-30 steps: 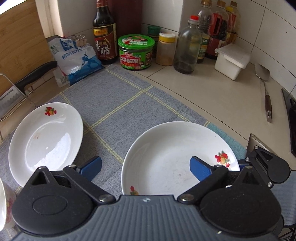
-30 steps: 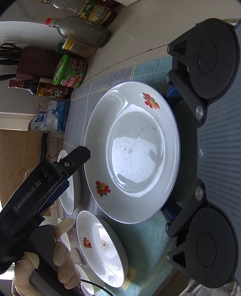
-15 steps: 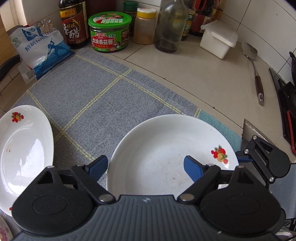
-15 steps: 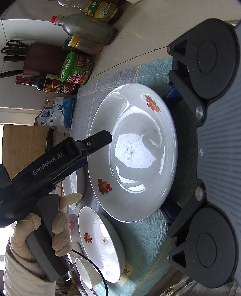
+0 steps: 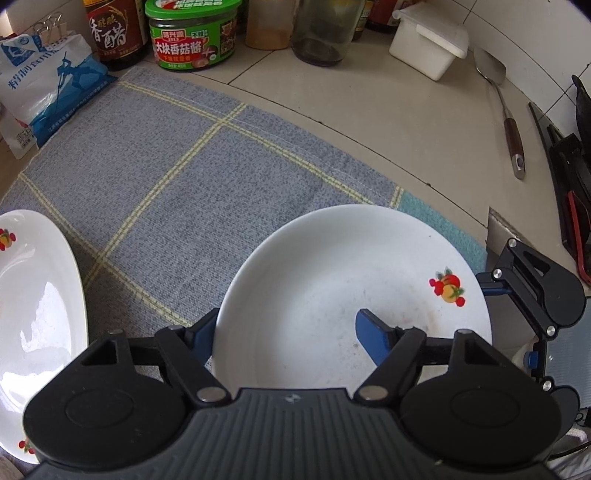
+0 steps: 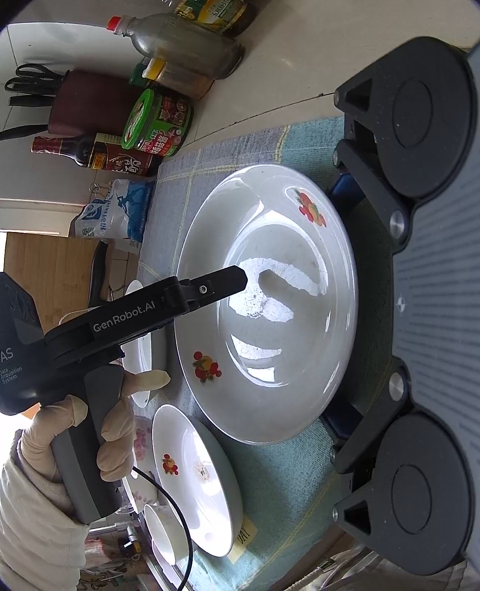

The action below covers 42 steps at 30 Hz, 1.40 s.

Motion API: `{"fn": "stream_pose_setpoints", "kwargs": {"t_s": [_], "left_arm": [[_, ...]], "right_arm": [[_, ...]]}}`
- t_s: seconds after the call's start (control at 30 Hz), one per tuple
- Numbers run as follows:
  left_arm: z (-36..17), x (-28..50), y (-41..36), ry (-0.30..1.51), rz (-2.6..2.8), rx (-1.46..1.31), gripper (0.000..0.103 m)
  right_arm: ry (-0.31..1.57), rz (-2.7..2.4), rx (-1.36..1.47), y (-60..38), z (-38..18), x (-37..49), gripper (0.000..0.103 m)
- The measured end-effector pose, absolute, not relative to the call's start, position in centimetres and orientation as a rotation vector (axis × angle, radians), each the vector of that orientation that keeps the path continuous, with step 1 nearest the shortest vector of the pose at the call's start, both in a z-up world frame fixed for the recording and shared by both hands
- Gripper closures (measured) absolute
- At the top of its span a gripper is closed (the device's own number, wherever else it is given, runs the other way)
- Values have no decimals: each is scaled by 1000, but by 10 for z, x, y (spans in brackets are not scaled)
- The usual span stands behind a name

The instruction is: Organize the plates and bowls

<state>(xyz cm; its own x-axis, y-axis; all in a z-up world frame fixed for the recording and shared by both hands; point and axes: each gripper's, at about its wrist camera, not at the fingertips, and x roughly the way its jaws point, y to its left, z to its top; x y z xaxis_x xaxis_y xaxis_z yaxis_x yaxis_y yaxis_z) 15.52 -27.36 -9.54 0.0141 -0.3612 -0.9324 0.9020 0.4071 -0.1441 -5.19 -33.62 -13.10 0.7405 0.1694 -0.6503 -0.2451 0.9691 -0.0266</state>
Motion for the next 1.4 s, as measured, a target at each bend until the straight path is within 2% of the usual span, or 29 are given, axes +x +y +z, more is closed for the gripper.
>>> {"fn": "stream_pose_setpoints", "kwargs": {"t_s": [0.7, 1.4], "left_arm": [[-81, 162, -268, 1134, -1104, 564, 27], [-76, 235, -318, 1077, -1042, 508, 27]], "right_arm": [[741, 248, -135, -341, -119, -37, 0], [723, 275, -182, -395, -114, 41, 0]]}}
